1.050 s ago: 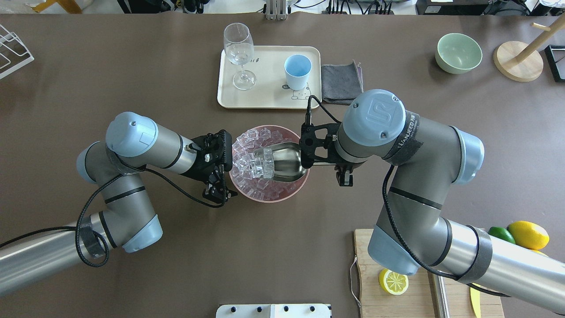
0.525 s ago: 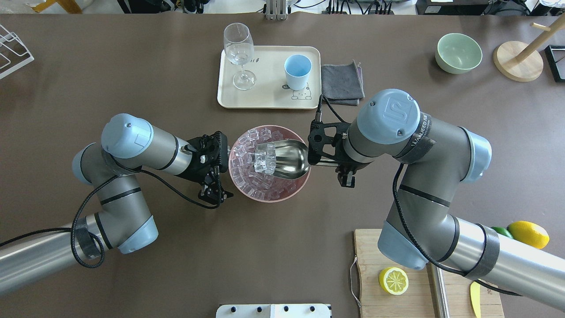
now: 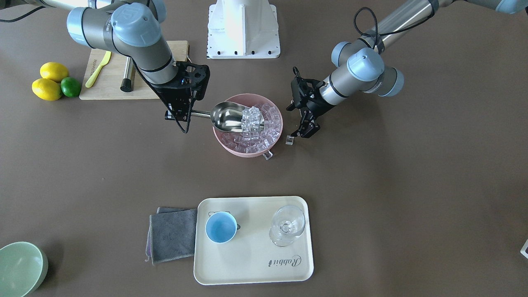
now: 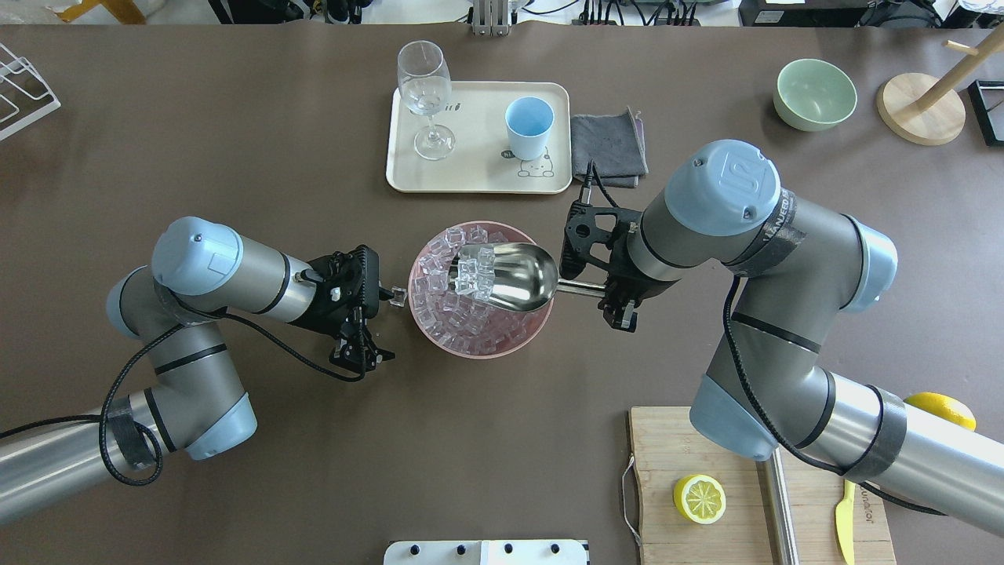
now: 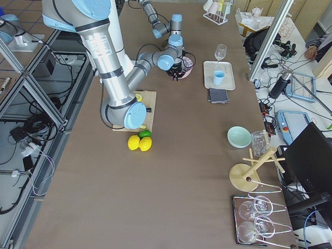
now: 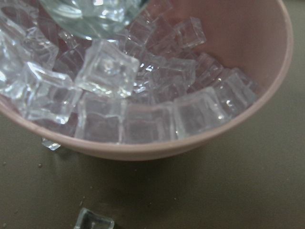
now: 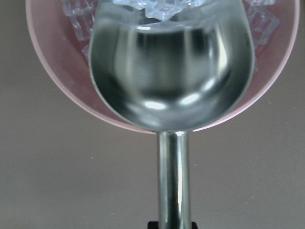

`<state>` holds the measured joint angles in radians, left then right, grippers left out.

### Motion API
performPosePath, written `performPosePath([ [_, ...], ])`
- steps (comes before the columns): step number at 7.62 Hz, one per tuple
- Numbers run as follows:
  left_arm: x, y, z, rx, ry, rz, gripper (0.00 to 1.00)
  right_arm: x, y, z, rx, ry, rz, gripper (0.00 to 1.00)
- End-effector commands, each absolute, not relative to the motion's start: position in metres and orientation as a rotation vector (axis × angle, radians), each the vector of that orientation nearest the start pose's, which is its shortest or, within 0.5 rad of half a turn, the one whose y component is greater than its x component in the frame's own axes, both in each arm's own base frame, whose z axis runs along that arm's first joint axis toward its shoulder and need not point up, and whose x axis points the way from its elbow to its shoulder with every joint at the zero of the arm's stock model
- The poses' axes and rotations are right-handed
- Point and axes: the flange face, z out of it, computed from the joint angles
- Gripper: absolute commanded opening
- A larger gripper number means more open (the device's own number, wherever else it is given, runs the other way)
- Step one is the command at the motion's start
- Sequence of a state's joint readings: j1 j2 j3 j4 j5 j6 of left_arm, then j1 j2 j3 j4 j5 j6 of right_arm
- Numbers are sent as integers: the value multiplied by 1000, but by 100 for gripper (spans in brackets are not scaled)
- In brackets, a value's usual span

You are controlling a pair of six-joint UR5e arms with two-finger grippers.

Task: Put ice in cup with scoop
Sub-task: 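Lift the scoop full of ice out of the bowl with the right gripper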

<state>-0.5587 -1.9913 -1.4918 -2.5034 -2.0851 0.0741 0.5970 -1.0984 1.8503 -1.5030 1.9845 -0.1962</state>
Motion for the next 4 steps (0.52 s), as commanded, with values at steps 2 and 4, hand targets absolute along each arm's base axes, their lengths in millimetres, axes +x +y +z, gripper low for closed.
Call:
performPosePath([
  [2,510,-419,349,984,1033,1237,99,-415,-456,259,620,-769,-1191,0],
  [4,510,-419,348,982,1032,1237,99,-387,-484,261,582,-740,-1127,0],
])
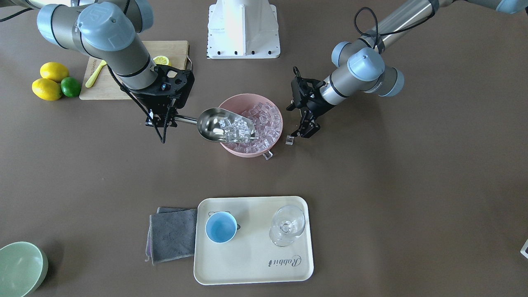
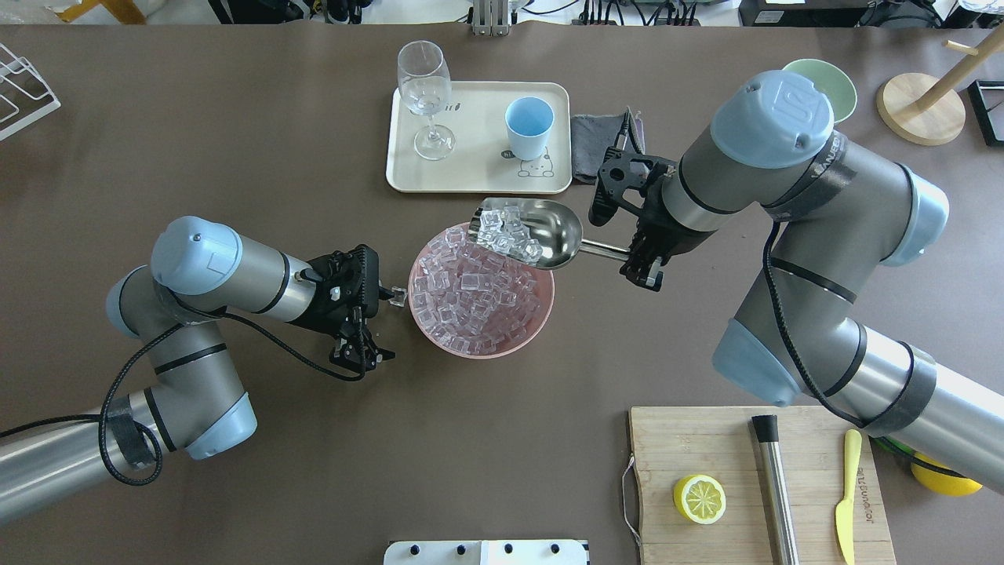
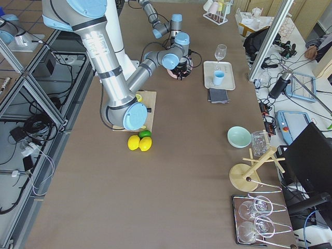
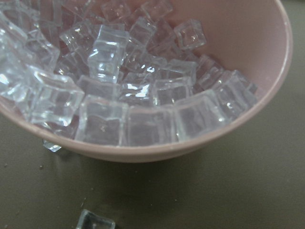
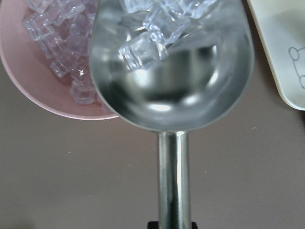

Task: Put ice in cup with scoop
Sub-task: 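Lift the scoop full of ice out of the bowl with the right gripper, then carry the scoop to the blue cup and tip ice in with the right gripper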

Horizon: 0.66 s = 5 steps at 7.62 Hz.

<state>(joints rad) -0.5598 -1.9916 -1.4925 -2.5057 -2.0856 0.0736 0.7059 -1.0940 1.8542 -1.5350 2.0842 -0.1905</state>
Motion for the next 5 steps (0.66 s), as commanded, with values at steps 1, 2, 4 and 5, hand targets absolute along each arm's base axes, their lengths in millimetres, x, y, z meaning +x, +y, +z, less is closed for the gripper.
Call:
performPosePath([
  [1,511,-420,347,982,1032,1237,99,-375,-495,257,548,-721,-1095,0],
  [2,511,-420,347,982,1032,1237,99,-361,-506,260,542,-706,-1068,0],
  [4,511,-420,346,985,1031,1236,99,-355,-532,264,502,-693,-1003,0],
  [5,511,-420,346,984,1033,1237,99,-360,-554,250,455,-676,-978,0],
])
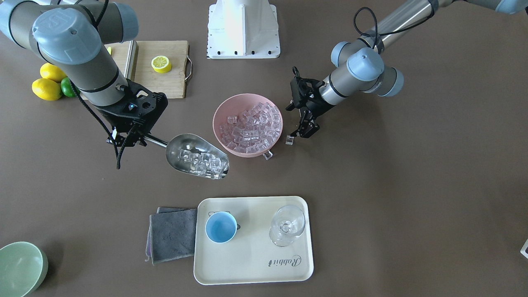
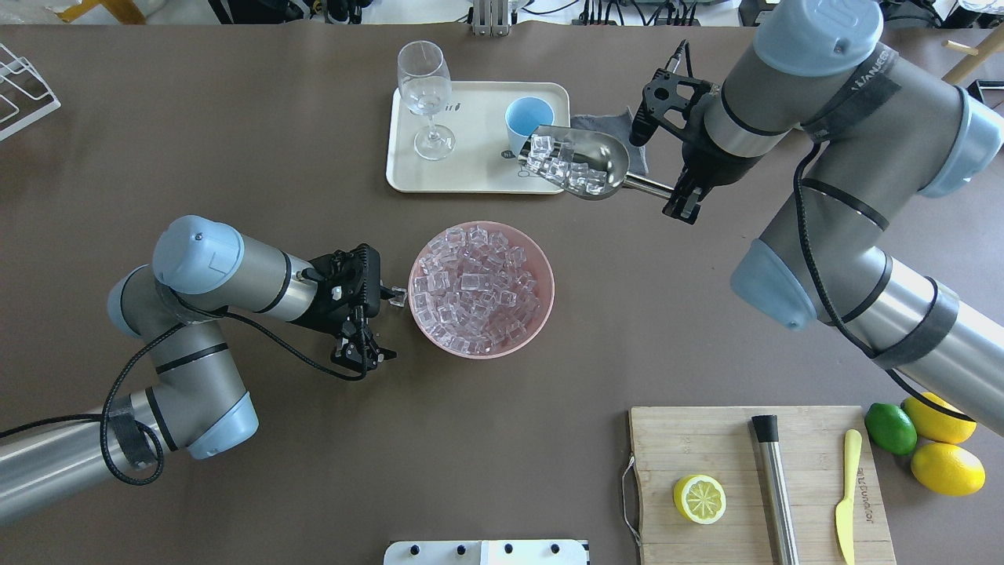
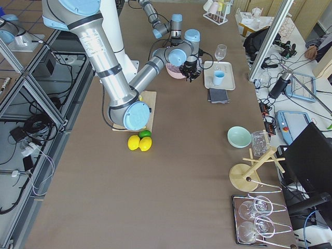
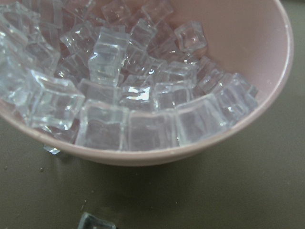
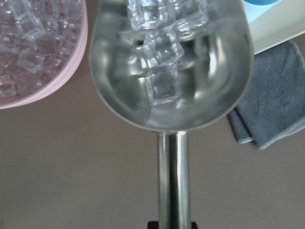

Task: Put ice in cup with scoop
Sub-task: 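Carry the scoop to the blue cup and tip ice in with the right gripper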

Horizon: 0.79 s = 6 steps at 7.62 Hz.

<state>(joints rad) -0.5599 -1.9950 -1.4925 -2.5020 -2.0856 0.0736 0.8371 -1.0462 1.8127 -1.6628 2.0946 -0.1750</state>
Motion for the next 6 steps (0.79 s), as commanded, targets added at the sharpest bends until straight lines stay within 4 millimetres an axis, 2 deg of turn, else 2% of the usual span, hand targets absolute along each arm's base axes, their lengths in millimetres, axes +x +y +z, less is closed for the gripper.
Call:
performPosePath([
  [1,510,-420,346,985,1032,1236,99,-363,-569,247,431,-666,-965,0],
  [3,507,-423,347,987,1029,1235,99,-364,-617,260,352,-679,-912,0],
  [4,501,-426,348,989,1029,1232,99,-364,-626,263,333,-683,-900,0],
  [6,481,-432,370,951,1043,1241,99,-372,-637,261,309,-675,-894,0],
])
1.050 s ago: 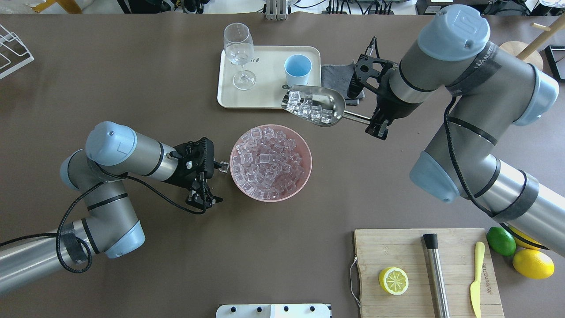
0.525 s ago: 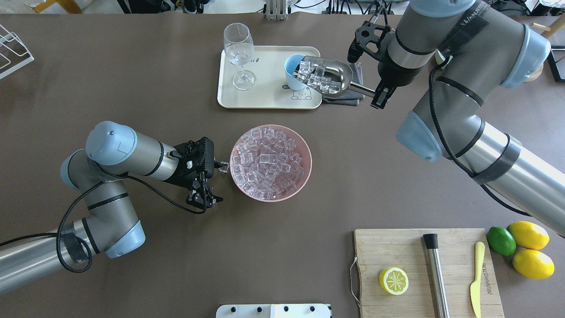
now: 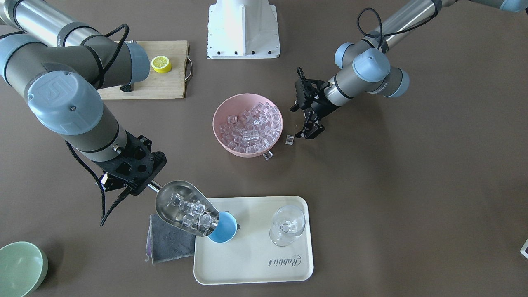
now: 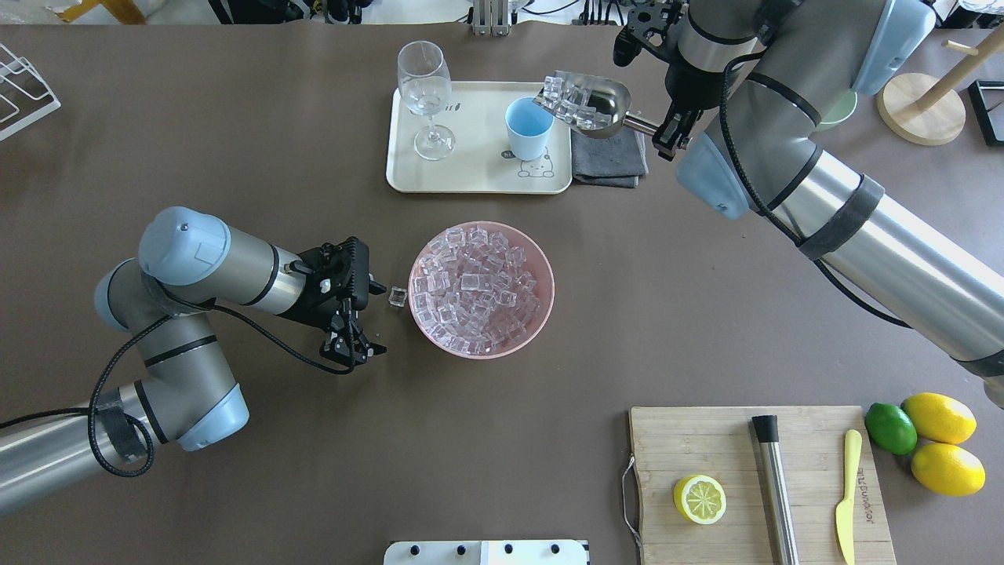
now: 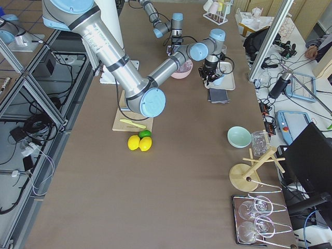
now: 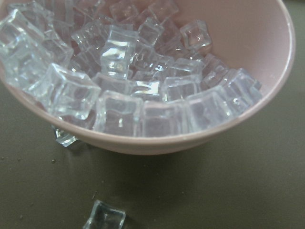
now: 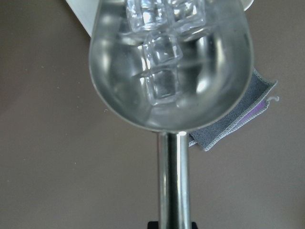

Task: Put ice in cup with scoop
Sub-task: 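Carry the scoop to the blue cup and tip ice in with the right gripper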

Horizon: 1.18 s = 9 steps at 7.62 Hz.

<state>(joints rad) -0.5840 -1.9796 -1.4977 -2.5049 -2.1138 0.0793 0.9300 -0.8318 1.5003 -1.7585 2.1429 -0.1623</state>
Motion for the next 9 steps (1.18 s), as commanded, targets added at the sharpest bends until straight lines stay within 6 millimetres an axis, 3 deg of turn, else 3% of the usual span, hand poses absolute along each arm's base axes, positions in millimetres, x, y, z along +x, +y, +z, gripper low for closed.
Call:
performPosePath([
  [1,474,-437,374,939,1051,1240,99,-377,-636,261,291,-666,-899,0],
  [5,458,-449,373,923,1071,1237,99,-380,-636,246,216,-602,-950,0],
  [9,452,-454,366,917,1089,1241,99,-384,-646,217,165,-505,-1021,0],
])
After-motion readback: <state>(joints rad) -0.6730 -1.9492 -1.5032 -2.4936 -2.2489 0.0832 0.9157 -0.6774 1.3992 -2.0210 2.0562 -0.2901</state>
